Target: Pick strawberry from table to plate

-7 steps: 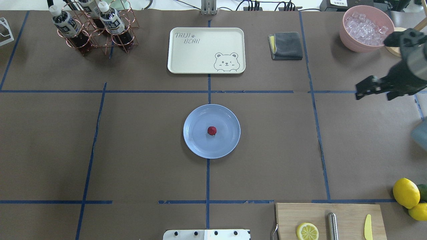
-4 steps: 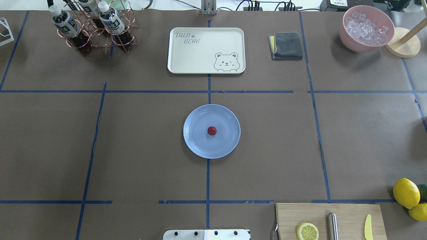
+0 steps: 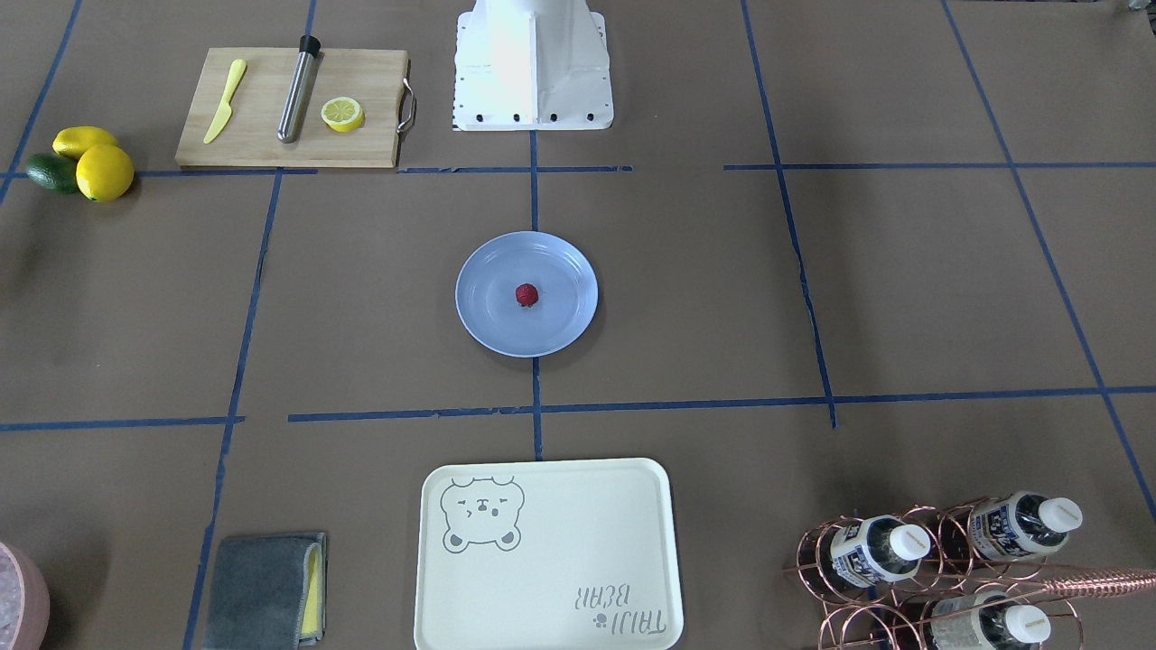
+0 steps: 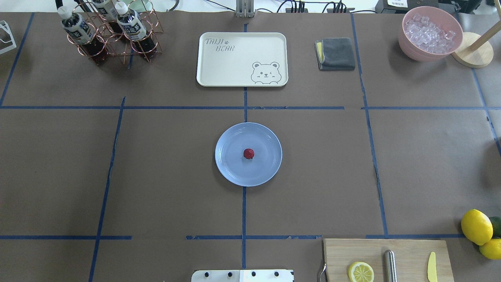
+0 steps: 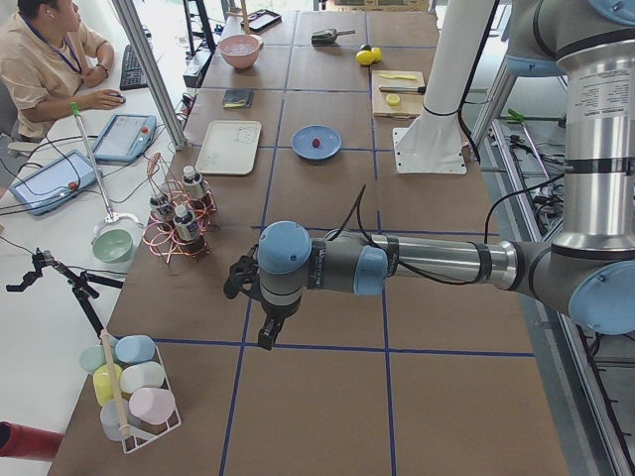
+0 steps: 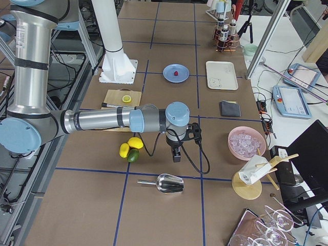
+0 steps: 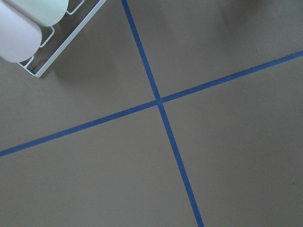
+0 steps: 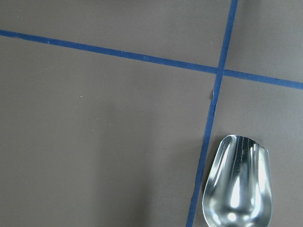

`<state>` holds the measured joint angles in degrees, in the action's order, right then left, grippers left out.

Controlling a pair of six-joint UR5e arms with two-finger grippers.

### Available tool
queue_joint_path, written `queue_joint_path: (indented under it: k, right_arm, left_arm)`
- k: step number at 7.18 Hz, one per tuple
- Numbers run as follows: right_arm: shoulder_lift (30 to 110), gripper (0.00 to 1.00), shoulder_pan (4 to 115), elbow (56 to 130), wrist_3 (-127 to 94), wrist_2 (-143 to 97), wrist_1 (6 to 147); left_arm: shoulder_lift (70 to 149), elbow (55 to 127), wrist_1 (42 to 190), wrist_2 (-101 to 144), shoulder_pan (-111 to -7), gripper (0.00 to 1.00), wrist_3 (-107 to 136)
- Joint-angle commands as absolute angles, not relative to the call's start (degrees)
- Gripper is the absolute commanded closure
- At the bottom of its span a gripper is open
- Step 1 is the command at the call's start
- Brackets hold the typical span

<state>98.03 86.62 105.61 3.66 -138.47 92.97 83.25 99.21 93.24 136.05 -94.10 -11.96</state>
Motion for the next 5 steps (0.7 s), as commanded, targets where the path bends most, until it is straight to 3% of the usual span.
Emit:
queue_joint_path:
  k: [1,5]
  right_arm:
    - [97.73,0.00,86.66,105.38,0.79,-139.13,92.99]
    - [97.73,0.00,86.66,105.55,-0.95,-139.57,92.81]
  left_arm:
    - [81.83,99.93,92.47,135.97,-94.04,0.00,-3.67]
    - [82.00,100.20,92.81,135.53,-93.87,0.00,5.26]
